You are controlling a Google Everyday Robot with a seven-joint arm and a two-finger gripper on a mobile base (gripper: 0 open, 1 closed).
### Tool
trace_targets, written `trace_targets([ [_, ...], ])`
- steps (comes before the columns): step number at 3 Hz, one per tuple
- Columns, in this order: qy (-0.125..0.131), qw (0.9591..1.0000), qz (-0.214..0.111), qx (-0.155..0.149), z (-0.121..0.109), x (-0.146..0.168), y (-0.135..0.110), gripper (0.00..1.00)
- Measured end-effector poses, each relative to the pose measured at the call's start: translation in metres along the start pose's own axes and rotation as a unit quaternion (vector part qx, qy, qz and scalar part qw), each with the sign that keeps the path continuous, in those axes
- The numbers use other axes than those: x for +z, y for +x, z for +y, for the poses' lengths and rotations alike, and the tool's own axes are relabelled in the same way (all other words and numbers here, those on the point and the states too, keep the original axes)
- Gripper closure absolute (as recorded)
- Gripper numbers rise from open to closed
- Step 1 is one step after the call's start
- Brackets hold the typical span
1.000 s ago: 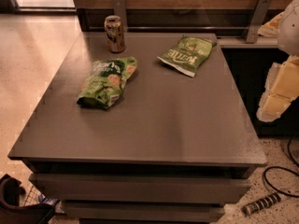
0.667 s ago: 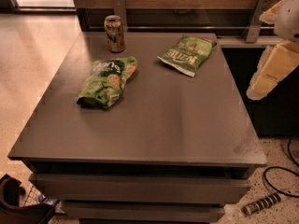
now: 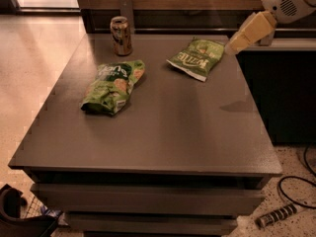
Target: Pick green jalapeno chip bag
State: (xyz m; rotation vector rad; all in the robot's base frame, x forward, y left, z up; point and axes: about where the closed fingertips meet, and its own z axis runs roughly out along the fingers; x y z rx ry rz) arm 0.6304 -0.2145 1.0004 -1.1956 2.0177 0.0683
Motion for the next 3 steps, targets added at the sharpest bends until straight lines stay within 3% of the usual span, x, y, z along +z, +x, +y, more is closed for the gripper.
trace_targets([
  [1,0.0,1.0,0.0,0.0,0.0,0.0,0.0,0.0],
  [3,-0.09,0.9949,0.019,0.042,-0.002,0.137,0.017,0.0],
])
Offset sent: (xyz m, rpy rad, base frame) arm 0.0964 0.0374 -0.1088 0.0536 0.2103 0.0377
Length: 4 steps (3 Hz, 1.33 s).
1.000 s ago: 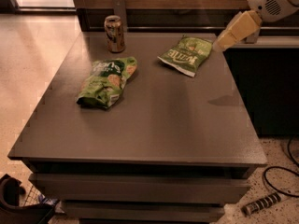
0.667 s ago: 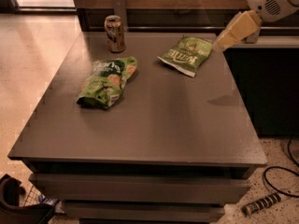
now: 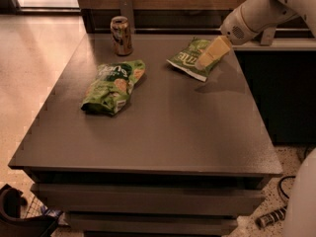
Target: Pick green jalapeno chip bag
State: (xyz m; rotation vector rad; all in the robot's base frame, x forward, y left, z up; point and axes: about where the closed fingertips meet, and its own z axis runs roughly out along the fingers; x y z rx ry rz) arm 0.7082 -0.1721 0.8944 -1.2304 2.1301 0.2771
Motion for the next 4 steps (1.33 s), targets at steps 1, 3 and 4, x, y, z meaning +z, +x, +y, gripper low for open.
trace_targets([
  [1,-0.027,0.9995,-0.005,0.011,-0.005,0.047,0.007,0.0],
  [3,0.011,0.9997,-0.013,-0.015,-0.04,0.072,0.007,0.0],
  [4,0.041,0.9985,-0.019,-0.032,-0.06,0.064,0.001,0.0],
])
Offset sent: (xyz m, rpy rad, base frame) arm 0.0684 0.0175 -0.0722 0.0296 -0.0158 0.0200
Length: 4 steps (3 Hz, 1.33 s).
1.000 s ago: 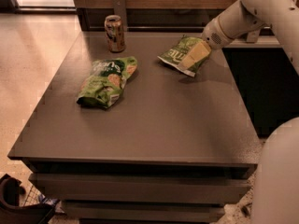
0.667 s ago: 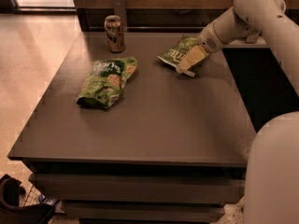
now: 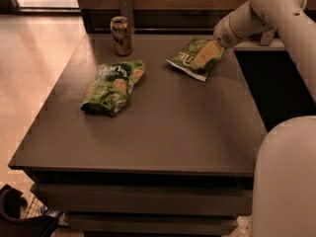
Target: Pick green jalapeno chip bag
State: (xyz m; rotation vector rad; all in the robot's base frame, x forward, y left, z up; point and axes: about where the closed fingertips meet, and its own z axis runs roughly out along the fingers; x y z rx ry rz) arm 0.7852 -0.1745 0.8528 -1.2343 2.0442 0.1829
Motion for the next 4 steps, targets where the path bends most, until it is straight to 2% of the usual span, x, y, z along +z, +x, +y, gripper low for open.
trace_targets([
  [1,-0.007,0.9999,-0.005,0.006,-0.003,0.009,0.005,0.0],
  [2,-0.031,0.9993,-0.004,0.022,0.004,0.022,0.016,0.03],
  [4,-0.035,0.9991,-0.003,0.022,0.006,0.028,0.015,0.65],
])
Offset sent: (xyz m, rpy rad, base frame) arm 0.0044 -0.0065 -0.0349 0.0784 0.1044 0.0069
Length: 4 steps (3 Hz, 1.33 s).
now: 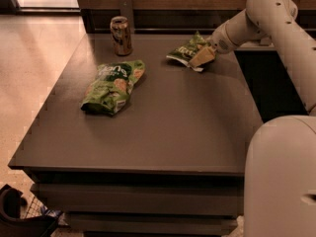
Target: Pick green jalapeno chip bag
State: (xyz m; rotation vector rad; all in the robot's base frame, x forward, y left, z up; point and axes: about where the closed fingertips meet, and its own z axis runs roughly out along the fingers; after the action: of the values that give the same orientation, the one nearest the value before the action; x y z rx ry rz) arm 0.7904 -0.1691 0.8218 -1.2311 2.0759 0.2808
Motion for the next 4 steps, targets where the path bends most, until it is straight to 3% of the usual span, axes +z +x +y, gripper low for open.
trace_targets([
  [1,0.0,1.0,0.0,0.0,-0.001,-0.003,-0.003,0.96],
  [3,-0.005,1.0,0.0,-0.002,0.002,-0.004,-0.006,1.0],
  [4,-0.012,0.9997,0.0,-0.019,0.007,-0.024,-0.02,1.0],
])
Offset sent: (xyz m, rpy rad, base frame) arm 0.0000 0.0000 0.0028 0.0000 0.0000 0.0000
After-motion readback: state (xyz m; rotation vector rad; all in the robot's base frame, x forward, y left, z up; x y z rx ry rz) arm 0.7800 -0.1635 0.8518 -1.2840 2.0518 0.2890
